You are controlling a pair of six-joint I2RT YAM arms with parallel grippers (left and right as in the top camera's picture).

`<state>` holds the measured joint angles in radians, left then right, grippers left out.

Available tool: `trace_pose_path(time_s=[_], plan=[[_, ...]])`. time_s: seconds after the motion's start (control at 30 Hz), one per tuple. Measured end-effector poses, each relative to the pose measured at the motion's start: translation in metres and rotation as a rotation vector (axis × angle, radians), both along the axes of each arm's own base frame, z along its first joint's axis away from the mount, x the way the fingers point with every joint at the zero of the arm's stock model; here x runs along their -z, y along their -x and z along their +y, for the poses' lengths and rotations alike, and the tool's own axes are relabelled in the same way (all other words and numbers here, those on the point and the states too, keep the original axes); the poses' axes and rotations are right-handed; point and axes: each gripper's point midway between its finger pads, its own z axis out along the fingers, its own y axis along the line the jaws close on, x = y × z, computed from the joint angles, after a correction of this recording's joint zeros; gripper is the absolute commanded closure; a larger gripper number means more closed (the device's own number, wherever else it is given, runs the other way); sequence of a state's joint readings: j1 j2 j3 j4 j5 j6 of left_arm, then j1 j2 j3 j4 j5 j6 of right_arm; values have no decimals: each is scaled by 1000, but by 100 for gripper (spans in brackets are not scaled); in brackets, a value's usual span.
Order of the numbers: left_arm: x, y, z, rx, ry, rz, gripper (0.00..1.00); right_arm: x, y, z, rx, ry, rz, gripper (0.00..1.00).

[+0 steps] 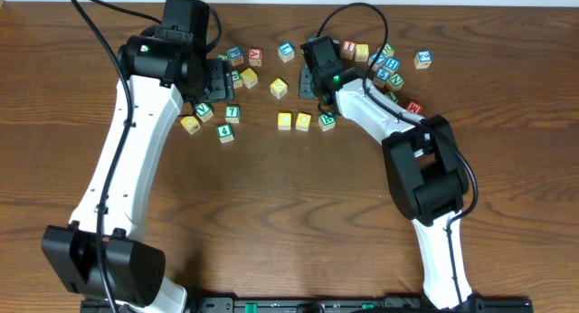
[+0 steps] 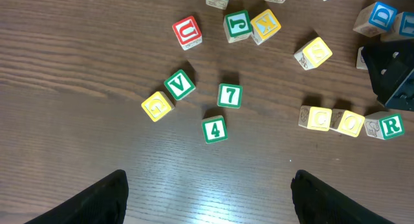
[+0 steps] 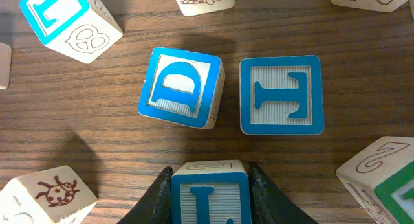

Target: Spell out CORL

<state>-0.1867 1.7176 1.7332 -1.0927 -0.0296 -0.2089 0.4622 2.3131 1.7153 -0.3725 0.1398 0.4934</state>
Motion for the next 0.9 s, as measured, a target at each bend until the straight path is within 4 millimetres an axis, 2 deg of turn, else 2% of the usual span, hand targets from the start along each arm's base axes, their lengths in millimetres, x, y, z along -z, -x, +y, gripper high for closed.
trace_pose_path(time_s=[0.23,0.37,0.6,0.67,0.73,0.9], plan=[[0,0,0,0,0,0,20,-2,1,0,-3,3,3,75],[0,0,0,0,0,0,20,-12,2,-1,-17,10,-6,75],[0,0,0,0,0,0,20,-69,6,-6,-49,12,-64,75],[0,0,0,0,0,0,20,-96,15,-10,-66,22,-78,75],[0,0,0,0,0,1,20,-111,23,-14,-80,32,-76,75],[0,0,0,0,0,-2,20,-132,53,-30,-107,83,-14,75]])
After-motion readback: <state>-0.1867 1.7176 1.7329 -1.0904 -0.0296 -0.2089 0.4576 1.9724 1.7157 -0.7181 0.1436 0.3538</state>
